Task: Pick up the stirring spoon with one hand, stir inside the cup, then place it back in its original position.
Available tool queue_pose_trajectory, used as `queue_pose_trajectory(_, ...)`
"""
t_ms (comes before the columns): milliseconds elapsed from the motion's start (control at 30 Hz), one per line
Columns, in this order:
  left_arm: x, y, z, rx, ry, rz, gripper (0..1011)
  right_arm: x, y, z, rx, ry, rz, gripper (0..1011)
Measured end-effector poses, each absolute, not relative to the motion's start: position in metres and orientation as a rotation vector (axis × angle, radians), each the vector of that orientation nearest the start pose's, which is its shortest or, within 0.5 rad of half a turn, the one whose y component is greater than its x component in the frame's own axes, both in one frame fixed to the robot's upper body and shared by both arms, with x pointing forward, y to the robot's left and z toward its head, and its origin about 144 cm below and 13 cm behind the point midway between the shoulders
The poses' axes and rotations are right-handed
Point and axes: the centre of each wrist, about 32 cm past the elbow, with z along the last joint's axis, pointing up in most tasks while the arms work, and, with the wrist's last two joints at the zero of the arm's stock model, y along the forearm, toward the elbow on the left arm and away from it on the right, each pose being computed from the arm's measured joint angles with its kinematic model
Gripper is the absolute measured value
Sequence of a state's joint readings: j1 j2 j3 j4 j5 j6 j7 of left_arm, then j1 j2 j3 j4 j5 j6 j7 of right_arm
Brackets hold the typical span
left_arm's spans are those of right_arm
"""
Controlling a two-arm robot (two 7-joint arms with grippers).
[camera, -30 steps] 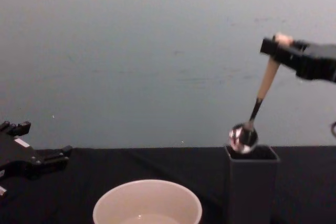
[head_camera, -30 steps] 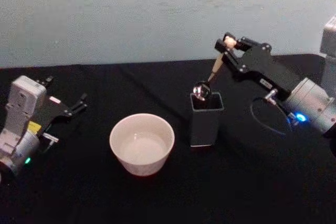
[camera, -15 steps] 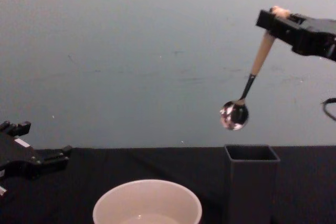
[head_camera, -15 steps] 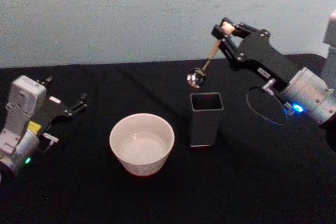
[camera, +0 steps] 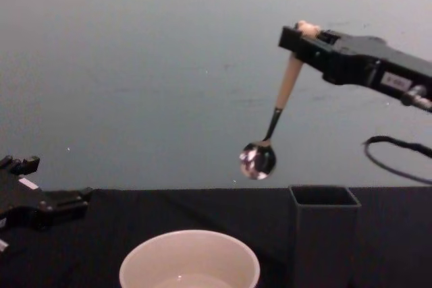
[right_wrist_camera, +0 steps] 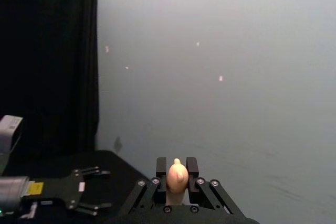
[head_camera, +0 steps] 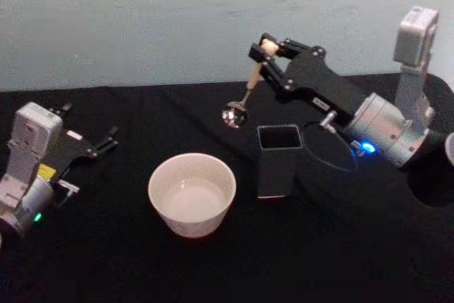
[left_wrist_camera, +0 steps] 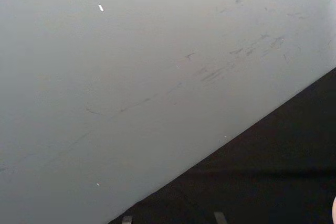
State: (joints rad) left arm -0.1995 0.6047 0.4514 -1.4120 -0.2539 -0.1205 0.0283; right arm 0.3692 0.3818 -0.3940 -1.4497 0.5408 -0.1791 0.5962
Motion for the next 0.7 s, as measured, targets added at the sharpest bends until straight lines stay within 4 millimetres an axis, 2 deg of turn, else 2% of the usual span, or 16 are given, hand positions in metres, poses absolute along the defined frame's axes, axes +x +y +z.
queue_pose_trajectory(700,0.489,0.31,1.14,0.305,-0.285,1.248,1001,0.538,-0.196,1.191,0.149,-0.15,-0.498,215)
